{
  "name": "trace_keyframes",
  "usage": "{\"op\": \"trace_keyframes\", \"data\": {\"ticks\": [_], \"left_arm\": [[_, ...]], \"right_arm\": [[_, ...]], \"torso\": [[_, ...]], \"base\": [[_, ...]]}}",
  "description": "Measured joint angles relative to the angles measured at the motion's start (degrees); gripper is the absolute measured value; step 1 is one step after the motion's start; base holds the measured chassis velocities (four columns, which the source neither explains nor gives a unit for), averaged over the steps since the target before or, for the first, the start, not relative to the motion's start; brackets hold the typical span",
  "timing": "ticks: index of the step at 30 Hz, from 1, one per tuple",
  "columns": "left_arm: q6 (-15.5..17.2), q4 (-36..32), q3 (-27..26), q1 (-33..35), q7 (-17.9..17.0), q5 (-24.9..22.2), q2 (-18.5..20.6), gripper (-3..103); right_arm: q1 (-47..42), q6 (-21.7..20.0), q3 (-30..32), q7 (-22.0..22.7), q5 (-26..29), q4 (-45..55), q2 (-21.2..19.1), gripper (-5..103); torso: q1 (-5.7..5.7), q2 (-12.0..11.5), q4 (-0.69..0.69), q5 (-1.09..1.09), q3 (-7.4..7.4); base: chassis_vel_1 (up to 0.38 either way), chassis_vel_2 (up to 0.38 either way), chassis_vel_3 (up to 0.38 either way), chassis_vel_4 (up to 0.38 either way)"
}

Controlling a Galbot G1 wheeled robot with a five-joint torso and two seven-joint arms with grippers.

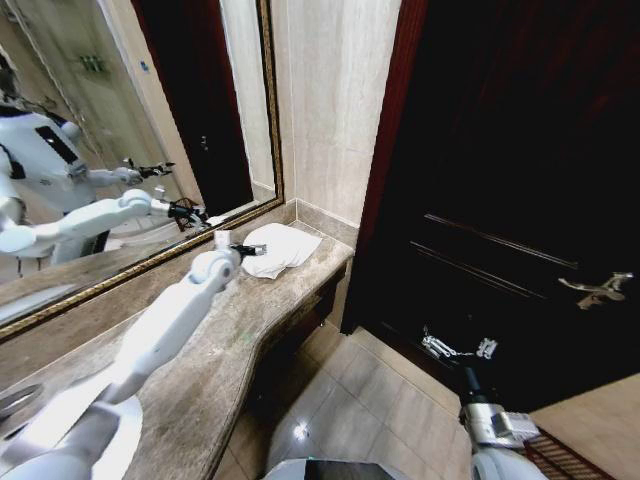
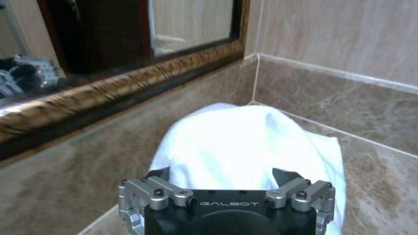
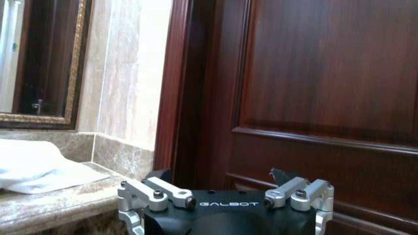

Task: Discard the used towel into the hamper.

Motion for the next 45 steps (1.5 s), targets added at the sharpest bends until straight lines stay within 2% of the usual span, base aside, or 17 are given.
{"op": "trace_keyframes", "data": {"ticks": [9,20,22,26,28,29,31,34,35,37,38,40,43,45], "left_arm": [[-0.9,14.28,3.81,-7.89,0.98,3.02,-6.8,100],[-0.92,16.73,4.46,-8.03,1.95,4.63,-9.33,100],[-0.89,16.77,4.41,-7.93,2.0,4.81,-9.34,103],[-1.11,16.82,4.18,-7.38,2.05,5.51,-9.21,89],[-1.33,16.82,4.21,-7.2,2.11,5.91,-9.07,89],[-1.57,16.81,4.25,-6.95,2.15,6.37,-8.85,77],[-1.61,16.78,4.27,-6.79,2.16,6.55,-8.71,77],[-1.61,16.69,4.23,-6.63,2.15,6.61,-8.48,61],[-1.61,16.69,4.23,-6.63,2.15,6.61,-8.48,61],[-1.66,16.57,3.99,-6.39,2.15,6.6,-8.38,51],[-1.66,16.57,3.99,-6.39,2.15,6.6,-8.38,51],[-1.79,16.43,3.92,-6.1,2.24,6.57,-8.05,40],[-1.87,16.38,3.82,-5.97,2.28,6.55,-7.89,34],[-1.94,16.12,3.54,-5.65,2.33,6.47,-7.82,24]], "right_arm": [[0.68,0.19,0.79,0.33,1.28,-1.97,0.0,100],[0.64,1.21,0.69,0.34,1.53,-3.07,0.0,100],[0.57,1.26,0.69,0.34,1.63,-3.07,0.0,100],[0.3,1.63,0.79,0.34,1.94,-3.21,0.0,100],[0.28,1.7,0.8,0.34,1.95,-3.27,0.0,100],[0.27,1.77,0.81,0.32,1.95,-3.31,0.0,100],[0.28,1.78,0.81,0.32,1.95,-3.3,0.0,100],[0.42,1.77,0.76,0.3,1.95,-3.05,0.0,100],[0.42,1.77,0.76,0.3,1.95,-3.05,0.0,100],[0.55,1.76,0.73,0.22,1.91,-3.0,0.0,100],[0.55,1.76,0.73,0.22,1.91,-3.0,0.0,100],[0.53,1.75,0.67,0.19,1.89,-2.98,0.0,100],[0.49,1.74,0.63,0.18,1.87,-2.93,0.0,100],[0.48,1.72,0.63,0.16,1.86,-2.77,0.0,100]], "torso": [[0.0,0.0,0.0,0.01,-0.01],[-0.01,0.0,0.0,-0.01,-0.01],[-0.01,0.0,0.0,0.0,-0.01],[-0.01,0.0,0.0,0.0,-0.01],[-0.01,0.0,0.0,0.0,-0.01],[-0.01,0.0,0.0,0.0,-0.01],[-0.01,0.01,0.0,0.0,-0.01],[-0.01,0.01,0.0,0.0,-0.01],[-0.01,0.01,0.0,0.0,-0.01],[-0.01,0.01,0.0,0.0,-0.01],[-0.01,0.01,0.0,0.0,-0.01],[-0.01,0.01,0.0,0.0,-0.01],[-0.01,0.01,0.0,0.0,-0.01],[-0.01,0.01,0.0,-0.01,-0.01]], "base": [[0.0,0.0,0.0,0.0],[0.0,0.0,0.0,0.0],[0.0,0.0,0.0,0.0],[0.0,0.0,0.0,0.0],[0.0,0.0,0.0,0.0],[0.0,0.0,0.0,0.0],[0.0,0.0,0.0,0.0],[0.0,0.0,0.0,0.0],[0.0,0.0,0.0,0.0],[0.0,0.0,0.0,0.0],[0.0,0.0,0.0,0.0],[0.0,0.0,0.0,0.0],[0.0,0.0,0.0,0.0],[0.0,0.0,0.0,0.0]]}}
